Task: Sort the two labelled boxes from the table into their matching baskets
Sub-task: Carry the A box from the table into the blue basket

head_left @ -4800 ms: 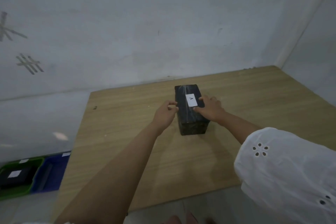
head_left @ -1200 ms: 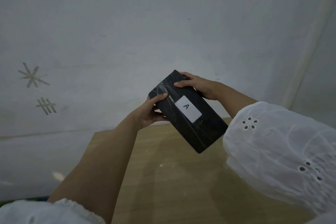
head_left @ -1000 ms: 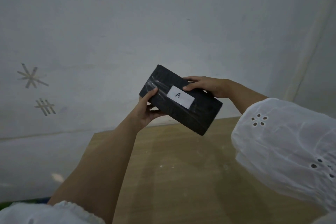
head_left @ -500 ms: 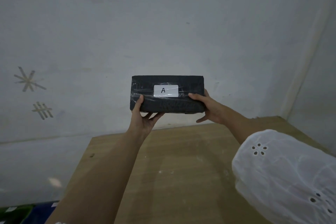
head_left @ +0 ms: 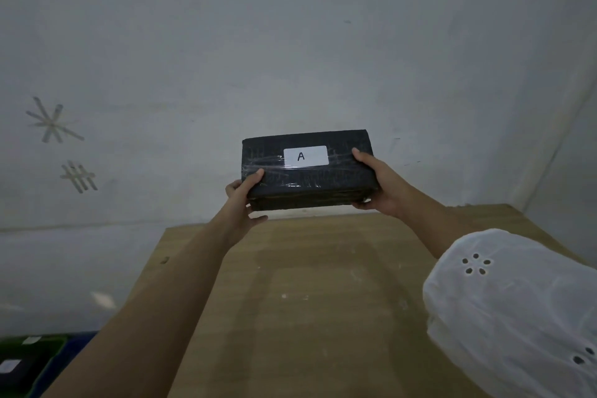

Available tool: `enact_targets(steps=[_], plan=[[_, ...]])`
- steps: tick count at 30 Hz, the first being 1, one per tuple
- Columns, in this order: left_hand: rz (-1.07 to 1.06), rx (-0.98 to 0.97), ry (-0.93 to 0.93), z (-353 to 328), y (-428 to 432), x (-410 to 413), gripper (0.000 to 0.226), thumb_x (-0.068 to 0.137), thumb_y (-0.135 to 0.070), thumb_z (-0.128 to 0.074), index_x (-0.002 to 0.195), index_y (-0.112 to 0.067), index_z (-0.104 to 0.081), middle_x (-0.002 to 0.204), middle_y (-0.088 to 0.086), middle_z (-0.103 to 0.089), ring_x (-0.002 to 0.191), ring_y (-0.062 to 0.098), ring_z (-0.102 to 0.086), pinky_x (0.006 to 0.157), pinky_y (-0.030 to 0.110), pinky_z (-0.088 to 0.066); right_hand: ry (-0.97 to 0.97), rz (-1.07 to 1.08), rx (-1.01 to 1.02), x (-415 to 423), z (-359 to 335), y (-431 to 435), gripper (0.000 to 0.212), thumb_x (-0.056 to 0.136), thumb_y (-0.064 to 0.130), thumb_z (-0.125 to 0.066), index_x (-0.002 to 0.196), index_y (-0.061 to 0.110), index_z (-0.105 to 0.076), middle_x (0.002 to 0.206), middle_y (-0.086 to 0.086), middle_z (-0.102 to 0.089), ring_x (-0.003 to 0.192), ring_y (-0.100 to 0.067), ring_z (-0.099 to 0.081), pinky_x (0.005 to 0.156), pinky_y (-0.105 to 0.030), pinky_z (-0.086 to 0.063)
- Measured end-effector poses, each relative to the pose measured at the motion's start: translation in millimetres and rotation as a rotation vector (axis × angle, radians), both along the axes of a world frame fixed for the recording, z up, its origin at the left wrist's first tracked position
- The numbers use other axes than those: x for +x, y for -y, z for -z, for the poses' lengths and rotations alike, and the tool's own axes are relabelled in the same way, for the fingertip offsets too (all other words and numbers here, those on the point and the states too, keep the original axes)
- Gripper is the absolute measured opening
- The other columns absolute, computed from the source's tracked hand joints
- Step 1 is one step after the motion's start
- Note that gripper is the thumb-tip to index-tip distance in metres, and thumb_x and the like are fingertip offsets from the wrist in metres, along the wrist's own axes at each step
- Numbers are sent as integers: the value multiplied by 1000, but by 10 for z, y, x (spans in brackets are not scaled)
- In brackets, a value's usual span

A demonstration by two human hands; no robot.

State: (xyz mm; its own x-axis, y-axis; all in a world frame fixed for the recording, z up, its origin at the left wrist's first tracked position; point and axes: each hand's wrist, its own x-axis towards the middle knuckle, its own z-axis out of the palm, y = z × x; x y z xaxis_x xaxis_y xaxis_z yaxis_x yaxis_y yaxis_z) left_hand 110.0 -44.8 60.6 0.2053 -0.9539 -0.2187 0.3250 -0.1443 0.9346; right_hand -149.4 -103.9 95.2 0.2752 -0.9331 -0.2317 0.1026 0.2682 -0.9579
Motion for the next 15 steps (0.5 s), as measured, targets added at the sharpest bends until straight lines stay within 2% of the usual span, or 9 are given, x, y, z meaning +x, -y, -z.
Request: enact_targets(steps=[2, 5, 7, 10, 13, 15], plan=[[9, -10, 16, 23, -5, 59, 58, 81, -45, -65, 127, -30, -32, 111, -1, -53, 100, 22, -58, 72, 40, -49, 8, 1, 41, 47, 45, -9, 43, 71, 52, -72, 102, 24, -61, 110, -7, -67, 101, -28, -61, 68, -38, -53], [53, -11, 31, 29, -24, 195, 62, 83, -45, -62, 135, -33, -29, 111, -3, -53, 102, 22, -56, 78, 41, -48, 1, 6, 70, 166, 88, -56, 44, 69, 54, -72, 99, 24, -62, 111, -7, -67, 103, -29, -60, 67, -39, -53], [85, 2, 49, 18, -56, 333, 64, 82, -47, -62, 136, -33, -30, 112, -3, -52, 104, 22, -56, 76, 39, -48, 0, 18, 89, 295, 90, -95, 43, 68, 54, -72, 97, 24, -62, 110, -7, -67, 104, -30, -60, 69, -41, -53], [128, 34, 81, -16, -152, 619, 66, 80, -49, -63, 136, -33, -33, 121, 2, -51, 106, 25, -56, 71, 35, -49, -17, 16, 105, 532, 85, -168, 38, 70, 54, -71, 93, 24, -63, 106, -7, -67, 101, -31, -59, 79, -54, -50], [195, 78, 140, -67, -310, 989, 69, 76, -53, -65, 135, -34, -35, 127, 6, -51, 102, 26, -57, 68, 35, -50, -42, 32, 112, 835, 111, -323, 40, 71, 52, -70, 102, 26, -63, 113, -9, -62, 103, -37, -55, 83, -70, -41], [223, 102, 187, -92, -431, 1254, 71, 74, -56, -65, 135, -34, -36, 125, 6, -53, 98, 25, -59, 66, 35, -50, -13, 52, 135, 1061, 167, -465, 42, 71, 51, -71, 103, 26, -63, 114, -11, -61, 103, -39, -55, 86, -72, -39]])
